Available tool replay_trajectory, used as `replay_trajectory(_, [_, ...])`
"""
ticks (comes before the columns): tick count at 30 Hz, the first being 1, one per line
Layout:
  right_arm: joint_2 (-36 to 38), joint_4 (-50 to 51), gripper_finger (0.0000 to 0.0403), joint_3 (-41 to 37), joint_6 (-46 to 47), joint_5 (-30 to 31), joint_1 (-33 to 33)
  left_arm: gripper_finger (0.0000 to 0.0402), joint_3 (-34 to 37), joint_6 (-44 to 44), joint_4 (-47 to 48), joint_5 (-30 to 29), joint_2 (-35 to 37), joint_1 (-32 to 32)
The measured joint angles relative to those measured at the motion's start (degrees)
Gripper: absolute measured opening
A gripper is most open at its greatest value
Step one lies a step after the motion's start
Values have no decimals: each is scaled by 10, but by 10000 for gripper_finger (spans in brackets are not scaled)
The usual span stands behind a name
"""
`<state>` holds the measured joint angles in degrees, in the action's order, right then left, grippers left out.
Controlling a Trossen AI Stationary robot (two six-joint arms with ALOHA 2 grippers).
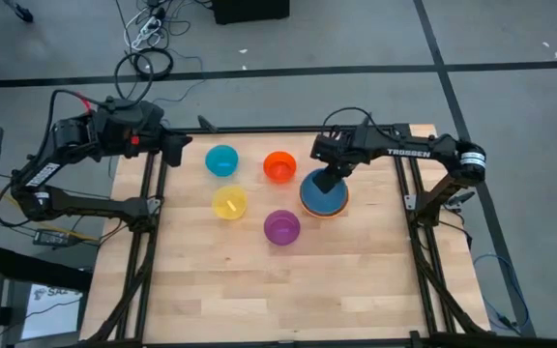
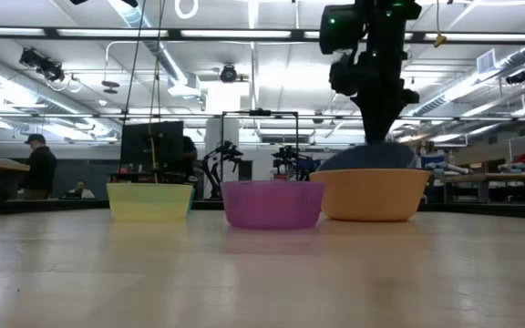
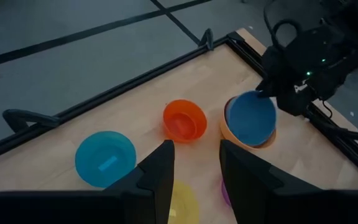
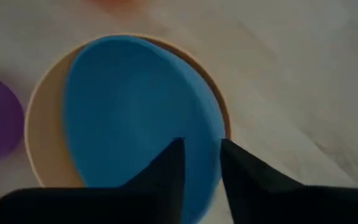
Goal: Nest bowls inside each other
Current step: Stack the dark blue bowl on top of the light orange bowl, then stack the purple bowl on top of the dark blue bowl
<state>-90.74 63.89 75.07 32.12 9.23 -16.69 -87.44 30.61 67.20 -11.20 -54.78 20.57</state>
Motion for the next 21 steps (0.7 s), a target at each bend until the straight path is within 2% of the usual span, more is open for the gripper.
replay_trajectory(4, [10,11,132,0,11,-1,-3,136,0,0,0,-3,0,0])
replay_trajectory(8, [28,19,150,0,14,0,-3,136,0,0,0,-12,0,0])
replay_trajectory(21, [124,31,152,0,58,10,-4,136,0,-1,0,-26,0,0])
